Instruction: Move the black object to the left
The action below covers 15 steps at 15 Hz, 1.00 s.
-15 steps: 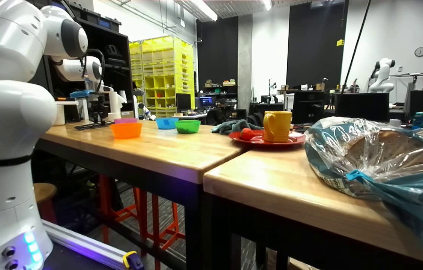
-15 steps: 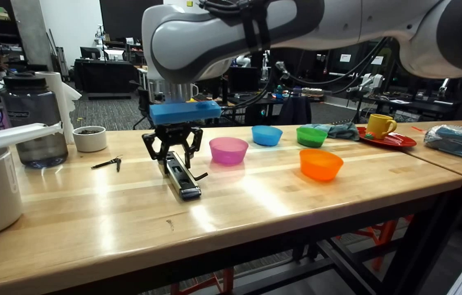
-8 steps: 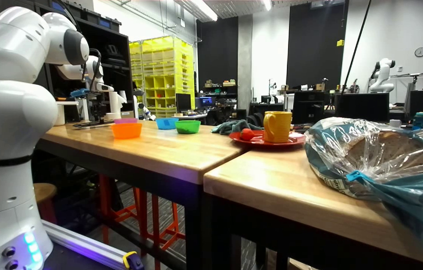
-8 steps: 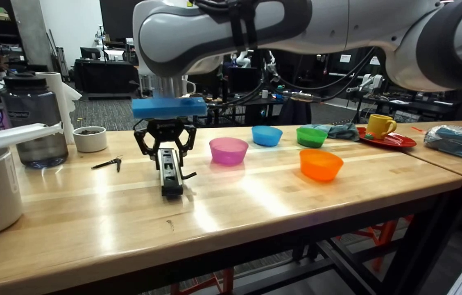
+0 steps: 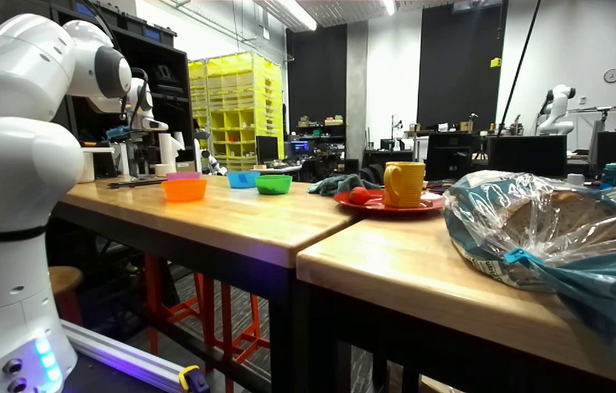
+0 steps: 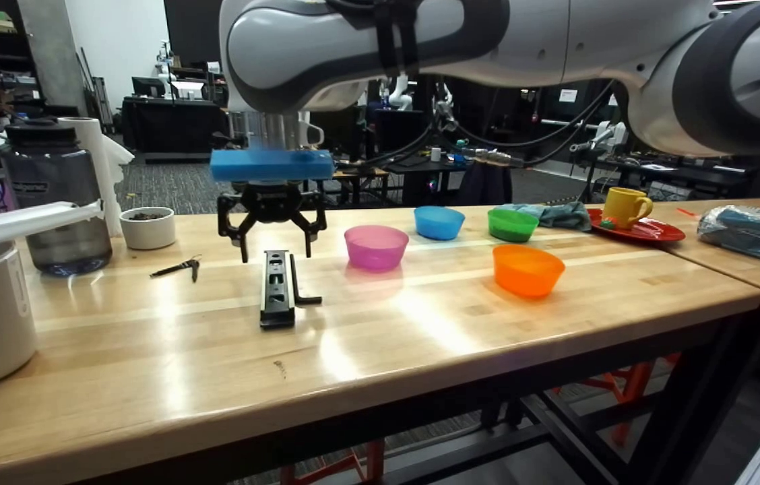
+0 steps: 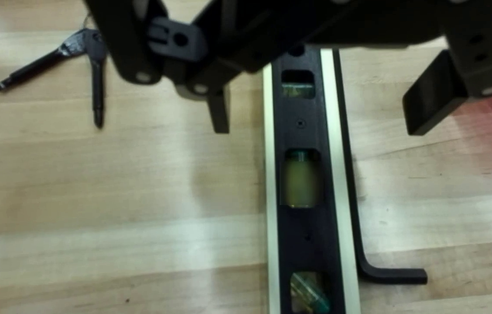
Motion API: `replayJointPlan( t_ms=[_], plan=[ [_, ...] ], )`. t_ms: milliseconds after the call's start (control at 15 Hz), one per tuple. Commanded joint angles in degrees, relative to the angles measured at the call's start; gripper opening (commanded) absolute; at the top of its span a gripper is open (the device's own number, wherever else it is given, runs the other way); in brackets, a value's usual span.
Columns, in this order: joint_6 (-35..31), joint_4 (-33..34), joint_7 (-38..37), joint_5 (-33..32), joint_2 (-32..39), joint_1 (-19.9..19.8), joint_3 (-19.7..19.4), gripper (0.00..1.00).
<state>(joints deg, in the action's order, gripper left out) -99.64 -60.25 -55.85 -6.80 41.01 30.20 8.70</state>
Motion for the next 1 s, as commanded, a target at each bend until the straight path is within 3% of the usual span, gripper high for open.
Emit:
replayJointPlan(
  t_ms=[0,133,200,400,800,933],
  plan=[
    [1.4,-0.7,-0.1,0.7,-1.3,-0.6,0.2,1.00],
    [0.2,-3.4,1.6,1.0,-2.8,-1.5,0.6,1.00],
    [-0.4,-5.0,2.3,1.1,-3.7,-1.9,0.6,0.75],
    [-1.6,-9.8,3.5,1.2,-6.4,-2.9,0.7,0.62],
    [-4.6,-19.9,7.0,2.9,-13.1,-5.0,1.8,0.13],
    [-5.5,-22.7,8.2,3.4,-14.8,-5.3,2.1,0.01]
  ],
)
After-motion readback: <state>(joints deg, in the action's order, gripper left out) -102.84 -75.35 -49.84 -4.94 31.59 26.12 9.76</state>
